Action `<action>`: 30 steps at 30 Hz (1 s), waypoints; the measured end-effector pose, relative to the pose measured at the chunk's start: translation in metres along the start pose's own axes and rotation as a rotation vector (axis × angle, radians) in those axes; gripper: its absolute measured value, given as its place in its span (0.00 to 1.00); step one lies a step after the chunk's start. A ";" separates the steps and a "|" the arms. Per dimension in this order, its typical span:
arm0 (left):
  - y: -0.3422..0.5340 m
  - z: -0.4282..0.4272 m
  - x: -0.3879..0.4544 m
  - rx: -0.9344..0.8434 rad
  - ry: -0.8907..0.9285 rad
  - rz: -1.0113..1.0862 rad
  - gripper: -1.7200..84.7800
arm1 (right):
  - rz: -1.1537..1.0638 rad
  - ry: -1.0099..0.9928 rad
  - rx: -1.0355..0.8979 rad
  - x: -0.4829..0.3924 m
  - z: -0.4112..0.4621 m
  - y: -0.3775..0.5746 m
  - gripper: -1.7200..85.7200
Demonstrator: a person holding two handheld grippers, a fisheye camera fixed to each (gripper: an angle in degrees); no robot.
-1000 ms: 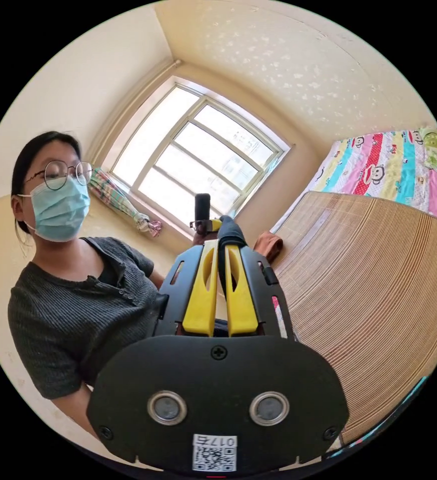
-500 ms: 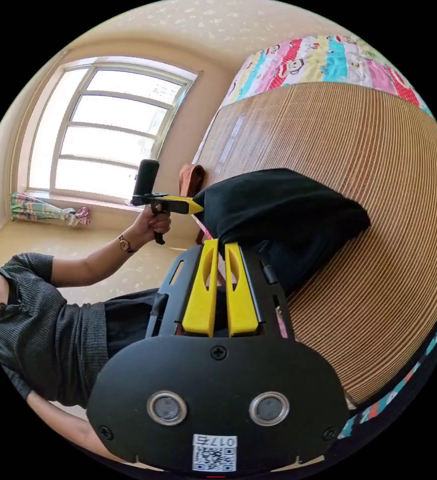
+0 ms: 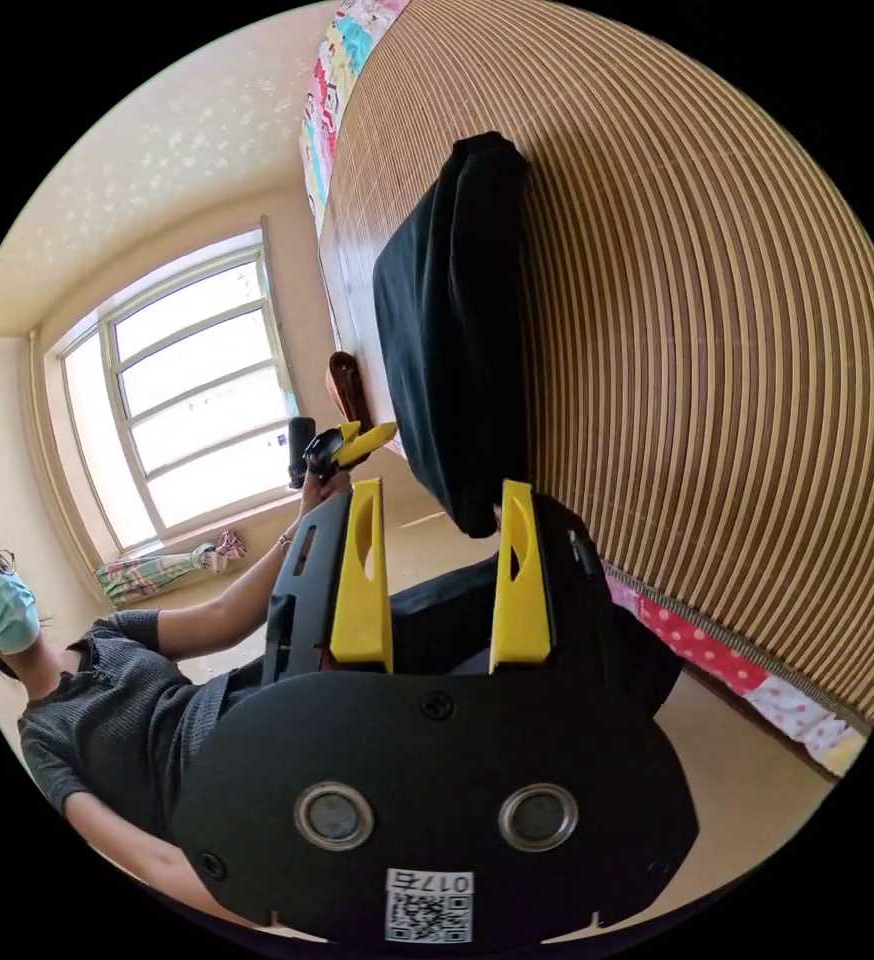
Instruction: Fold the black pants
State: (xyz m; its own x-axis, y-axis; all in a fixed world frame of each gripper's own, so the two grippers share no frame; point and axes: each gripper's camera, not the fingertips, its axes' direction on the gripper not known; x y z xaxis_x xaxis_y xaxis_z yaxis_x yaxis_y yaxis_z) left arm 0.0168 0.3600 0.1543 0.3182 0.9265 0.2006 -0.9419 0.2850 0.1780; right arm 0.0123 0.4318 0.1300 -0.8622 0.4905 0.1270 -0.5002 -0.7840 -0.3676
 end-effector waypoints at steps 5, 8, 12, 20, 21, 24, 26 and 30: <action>-0.082 0.021 0.023 -0.030 -0.063 0.066 0.21 | -0.006 -0.011 -0.087 0.019 0.000 -0.085 0.24; -0.102 0.043 0.031 -0.069 -0.135 0.058 0.18 | -0.028 -0.020 -0.185 0.026 0.019 -0.105 0.21; -0.083 0.044 0.039 0.018 -0.080 -0.030 0.15 | -0.039 0.050 -0.208 0.031 0.024 -0.096 0.15; -0.004 0.057 0.094 -0.236 0.030 -0.095 0.09 | -0.051 -0.144 -0.310 0.038 -0.028 -0.003 0.10; 0.005 0.055 0.111 -0.266 0.048 -0.075 0.09 | -0.051 -0.159 -0.299 0.036 -0.033 0.003 0.10; 0.018 0.043 0.153 -0.302 0.061 -0.014 0.09 | -0.058 -0.201 -0.272 0.024 -0.050 0.024 0.09; 0.021 0.033 0.175 -0.308 0.033 0.019 0.09 | -0.072 -0.181 -0.254 0.012 -0.050 0.027 0.09; 0.022 -0.008 0.203 -0.246 -0.056 0.074 0.09 | -0.118 -0.140 -0.254 -0.014 -0.030 0.012 0.09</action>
State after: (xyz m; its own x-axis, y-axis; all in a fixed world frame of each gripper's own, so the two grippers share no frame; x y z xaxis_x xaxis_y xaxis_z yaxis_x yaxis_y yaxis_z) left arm 0.0594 0.5563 0.1912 0.2466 0.9339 0.2587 -0.9585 0.2744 -0.0769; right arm 0.0211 0.4271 0.0959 -0.8109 0.5014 0.3017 -0.5765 -0.5962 -0.5588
